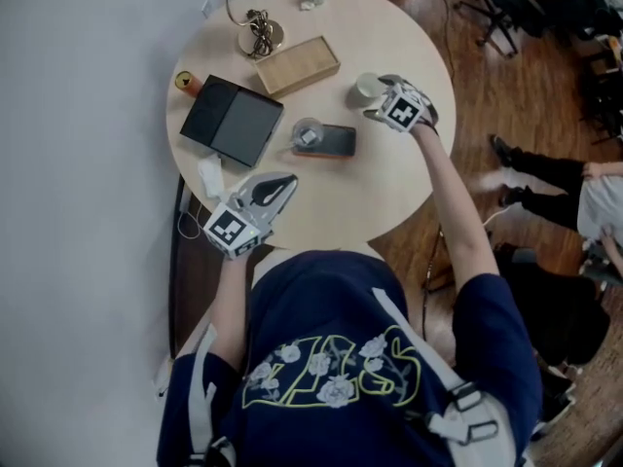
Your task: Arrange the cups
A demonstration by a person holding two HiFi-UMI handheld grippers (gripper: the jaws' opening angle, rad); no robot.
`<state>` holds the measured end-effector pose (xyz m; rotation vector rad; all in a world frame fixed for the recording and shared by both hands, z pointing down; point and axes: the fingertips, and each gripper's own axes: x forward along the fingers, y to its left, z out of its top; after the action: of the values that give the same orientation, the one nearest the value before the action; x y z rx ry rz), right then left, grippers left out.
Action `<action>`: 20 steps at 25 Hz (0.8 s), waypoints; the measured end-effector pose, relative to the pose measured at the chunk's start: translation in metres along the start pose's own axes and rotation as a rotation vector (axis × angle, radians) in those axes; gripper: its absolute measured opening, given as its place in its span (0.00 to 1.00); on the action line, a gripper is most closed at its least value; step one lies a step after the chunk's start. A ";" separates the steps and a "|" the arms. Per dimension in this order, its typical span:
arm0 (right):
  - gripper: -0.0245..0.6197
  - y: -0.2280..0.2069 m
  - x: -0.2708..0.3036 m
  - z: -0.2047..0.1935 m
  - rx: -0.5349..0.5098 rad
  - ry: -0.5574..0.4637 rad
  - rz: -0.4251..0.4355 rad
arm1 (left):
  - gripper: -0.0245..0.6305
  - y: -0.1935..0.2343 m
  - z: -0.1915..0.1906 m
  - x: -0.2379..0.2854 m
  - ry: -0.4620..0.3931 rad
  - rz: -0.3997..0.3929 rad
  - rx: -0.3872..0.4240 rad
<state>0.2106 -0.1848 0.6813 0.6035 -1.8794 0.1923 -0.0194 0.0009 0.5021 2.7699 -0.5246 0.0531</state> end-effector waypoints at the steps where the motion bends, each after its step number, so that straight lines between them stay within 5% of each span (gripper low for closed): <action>1: 0.69 -0.006 0.008 -0.007 -0.004 0.034 0.010 | 0.04 0.002 0.001 -0.003 -0.002 0.014 -0.003; 9: 0.69 -0.002 0.017 -0.024 0.016 0.084 0.065 | 0.04 0.016 -0.007 -0.023 0.000 0.126 -0.046; 10: 0.62 0.000 0.017 -0.025 0.020 0.085 0.072 | 0.04 0.016 -0.008 -0.024 0.001 0.136 -0.051; 11: 0.43 0.002 0.018 -0.026 0.023 0.086 0.078 | 0.04 0.017 -0.009 -0.026 0.001 0.147 -0.056; 12: 0.13 0.003 0.018 -0.028 0.026 0.089 0.084 | 0.04 0.018 -0.010 -0.028 0.000 0.158 -0.063; 20: 0.10 0.008 0.027 -0.043 0.045 0.131 0.136 | 0.04 0.024 -0.016 -0.032 -0.004 0.206 -0.091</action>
<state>0.2345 -0.1686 0.7233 0.4818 -1.7937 0.3559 -0.0579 -0.0039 0.5216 2.6193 -0.7912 0.0683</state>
